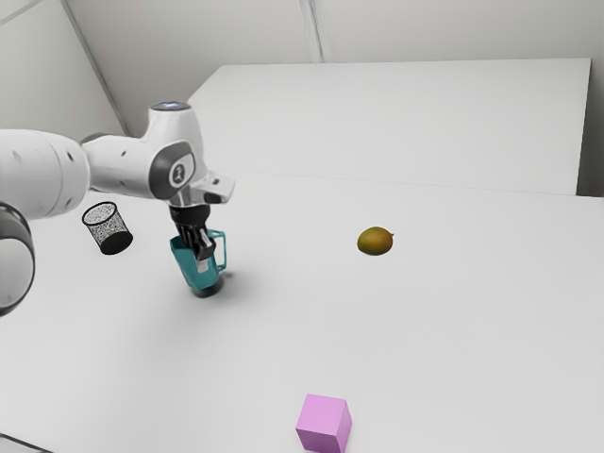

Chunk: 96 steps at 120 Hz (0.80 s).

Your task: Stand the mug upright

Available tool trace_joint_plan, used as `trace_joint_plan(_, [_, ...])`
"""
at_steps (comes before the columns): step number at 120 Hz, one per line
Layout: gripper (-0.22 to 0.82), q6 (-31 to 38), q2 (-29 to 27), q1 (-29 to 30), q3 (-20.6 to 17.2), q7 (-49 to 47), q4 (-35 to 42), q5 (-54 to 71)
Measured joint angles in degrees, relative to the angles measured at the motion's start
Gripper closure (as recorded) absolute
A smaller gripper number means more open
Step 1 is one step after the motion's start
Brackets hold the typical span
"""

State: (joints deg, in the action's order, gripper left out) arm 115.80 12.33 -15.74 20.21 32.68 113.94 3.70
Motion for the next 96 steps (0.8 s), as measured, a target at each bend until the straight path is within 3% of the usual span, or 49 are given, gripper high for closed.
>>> trace_joint_plan(55, [0.78,2.9,2.18,-0.3,0.03,-3.68,1.33,1.3])
trace_joint_plan(64, [0.67,3.34,2.2,-0.3,0.04,-3.92,1.45,0.88])
trace_joint_plan(81, [0.37,3.8,2.21,-0.37,0.05,-4.16,1.47,0.45])
trace_joint_plan(96, [0.2,4.01,2.17,-0.43,0.06,-4.28,1.28,0.4])
